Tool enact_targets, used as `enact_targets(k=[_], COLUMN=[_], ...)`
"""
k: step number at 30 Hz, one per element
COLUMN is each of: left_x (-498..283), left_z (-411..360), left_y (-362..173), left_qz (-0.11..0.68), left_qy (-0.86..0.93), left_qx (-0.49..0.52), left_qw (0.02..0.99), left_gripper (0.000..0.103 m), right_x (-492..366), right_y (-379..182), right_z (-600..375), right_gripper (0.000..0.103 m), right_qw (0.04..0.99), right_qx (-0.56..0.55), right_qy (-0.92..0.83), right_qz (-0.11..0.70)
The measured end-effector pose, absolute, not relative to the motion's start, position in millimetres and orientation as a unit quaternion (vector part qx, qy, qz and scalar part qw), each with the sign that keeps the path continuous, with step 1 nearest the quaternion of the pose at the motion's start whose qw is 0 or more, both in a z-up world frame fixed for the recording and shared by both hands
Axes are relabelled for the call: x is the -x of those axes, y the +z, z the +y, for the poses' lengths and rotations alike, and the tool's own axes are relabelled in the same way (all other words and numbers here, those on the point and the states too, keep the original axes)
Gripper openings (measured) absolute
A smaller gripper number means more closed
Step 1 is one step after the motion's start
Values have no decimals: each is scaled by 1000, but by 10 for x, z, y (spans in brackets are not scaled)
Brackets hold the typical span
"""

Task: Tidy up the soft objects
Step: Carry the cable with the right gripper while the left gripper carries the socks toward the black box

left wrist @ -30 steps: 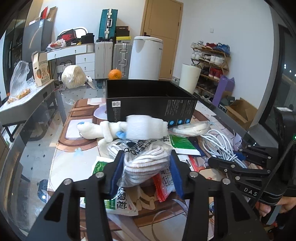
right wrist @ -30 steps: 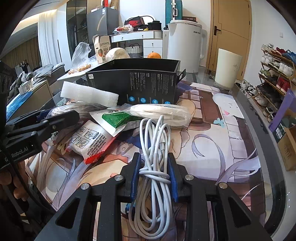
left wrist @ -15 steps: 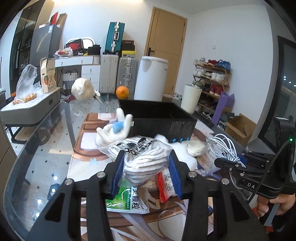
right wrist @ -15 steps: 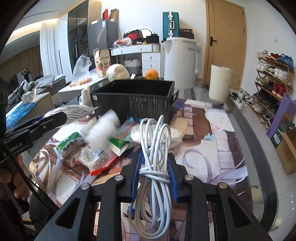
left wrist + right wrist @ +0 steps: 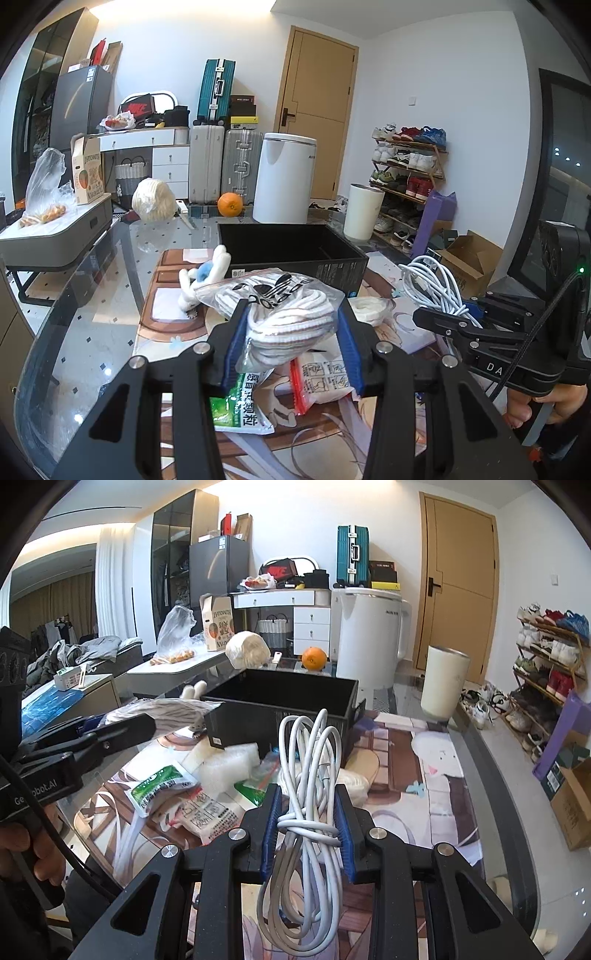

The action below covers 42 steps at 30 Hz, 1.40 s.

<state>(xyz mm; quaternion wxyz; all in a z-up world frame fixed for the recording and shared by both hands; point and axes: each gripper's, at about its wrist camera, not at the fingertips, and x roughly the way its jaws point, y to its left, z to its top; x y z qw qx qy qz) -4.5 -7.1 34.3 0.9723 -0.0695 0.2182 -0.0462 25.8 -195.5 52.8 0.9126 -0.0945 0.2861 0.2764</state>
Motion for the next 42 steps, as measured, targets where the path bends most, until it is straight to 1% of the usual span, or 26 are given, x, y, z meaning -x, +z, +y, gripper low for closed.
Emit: enact_targets(k=[14,21,34,42], left_x=[57,-137,-652,-944], left_z=[-179,-173,-54,21], left_y=[619,734,675,564], left_qz=[191,186,192,204], left_qy=[-71,-69,-55,-65], left_qx=[62,46,27,23], left_qw=[977,979,979,976], left_gripper=[44,44,44,44], right_x=[-329,-526,-1100,-1482], right_y=[772,870,1001,983], right_z=[-1893,-1850,-1617,-1396], right_gripper=[28,28,28,28], right_qw=[915,912,892,874], right_qx=[102,101,120,156], right_qy=[287,302,349,373], right_qz=[263,260,260,271])
